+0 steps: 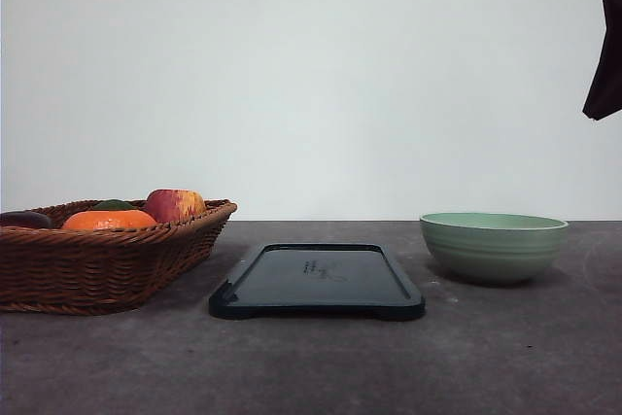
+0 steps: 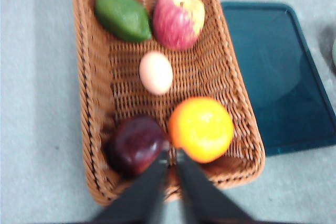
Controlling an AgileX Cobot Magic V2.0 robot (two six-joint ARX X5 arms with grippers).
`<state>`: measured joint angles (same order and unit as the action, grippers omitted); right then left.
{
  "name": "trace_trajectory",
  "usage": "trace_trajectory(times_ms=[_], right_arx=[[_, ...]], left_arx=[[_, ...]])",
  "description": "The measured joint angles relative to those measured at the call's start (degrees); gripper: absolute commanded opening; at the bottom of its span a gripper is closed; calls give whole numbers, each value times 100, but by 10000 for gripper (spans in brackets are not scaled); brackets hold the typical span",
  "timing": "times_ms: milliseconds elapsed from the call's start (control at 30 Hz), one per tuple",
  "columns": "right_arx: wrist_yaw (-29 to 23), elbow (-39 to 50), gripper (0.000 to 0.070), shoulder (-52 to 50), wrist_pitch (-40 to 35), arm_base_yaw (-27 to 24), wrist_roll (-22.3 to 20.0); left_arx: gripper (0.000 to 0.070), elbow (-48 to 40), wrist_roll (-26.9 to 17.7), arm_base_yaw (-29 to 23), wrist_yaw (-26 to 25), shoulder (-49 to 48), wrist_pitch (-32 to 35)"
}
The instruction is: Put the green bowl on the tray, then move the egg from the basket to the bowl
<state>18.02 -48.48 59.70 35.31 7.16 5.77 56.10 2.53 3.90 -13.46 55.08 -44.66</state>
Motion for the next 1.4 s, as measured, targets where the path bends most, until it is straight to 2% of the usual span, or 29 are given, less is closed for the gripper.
trace_trajectory(times_ms=[33, 67, 133, 333, 467, 733, 1233, 1400], right_arx=[[-1, -2, 282, 0, -2, 1, -1], [-2, -4, 325, 0, -4, 2, -1], [-5, -4, 350, 0, -3, 2, 0], [-355, -96, 350, 46, 98, 1, 96], [-590, -609, 350, 405, 471, -56, 195], [-616, -1895, 348, 1711, 1295, -233, 202], [-612, -3229, 335, 3860, 1418, -275, 22], [-612, -3433, 331, 4350, 1461, -278, -3]], left_arx=[[404, 0, -4, 0, 0, 1, 7], [399, 0, -10, 0, -2, 1, 13], [399, 0, -18, 0, -2, 1, 12], [397, 0, -18, 0, -1, 1, 32], [396, 0, -16, 0, -2, 1, 32], [396, 0, -16, 0, -2, 1, 31], [396, 0, -16, 0, -2, 1, 32], [396, 0, -16, 0, -2, 1, 34]])
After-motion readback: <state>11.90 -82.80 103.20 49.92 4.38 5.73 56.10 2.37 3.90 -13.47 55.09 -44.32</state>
